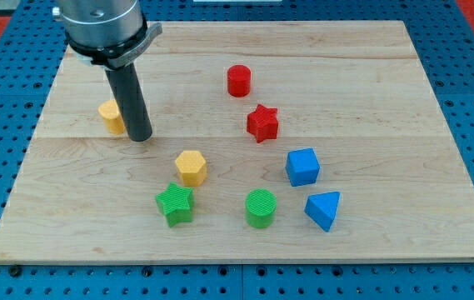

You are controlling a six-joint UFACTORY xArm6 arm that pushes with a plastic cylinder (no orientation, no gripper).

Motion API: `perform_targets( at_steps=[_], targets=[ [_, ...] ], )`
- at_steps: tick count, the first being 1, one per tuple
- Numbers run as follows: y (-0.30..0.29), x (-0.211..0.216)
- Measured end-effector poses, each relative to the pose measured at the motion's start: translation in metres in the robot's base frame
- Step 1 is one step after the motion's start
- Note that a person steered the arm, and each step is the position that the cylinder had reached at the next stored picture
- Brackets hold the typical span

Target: Push the yellow heart towards the top left

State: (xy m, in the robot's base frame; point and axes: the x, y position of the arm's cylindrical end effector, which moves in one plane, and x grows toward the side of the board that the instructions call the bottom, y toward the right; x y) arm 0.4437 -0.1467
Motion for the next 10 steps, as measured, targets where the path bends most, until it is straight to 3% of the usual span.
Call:
perform_targets(
  at_steps=[2,3,5,6,7,9,10],
  targets=[
    [-0.024,-0.092],
    [-0.002,-0.056],
    [-0.039,-0.058],
    [-0.040,-0.035],
    [-0.071,-0.053],
    [-0.032,-0.153],
    [-0.013,-0.119]
  ],
)
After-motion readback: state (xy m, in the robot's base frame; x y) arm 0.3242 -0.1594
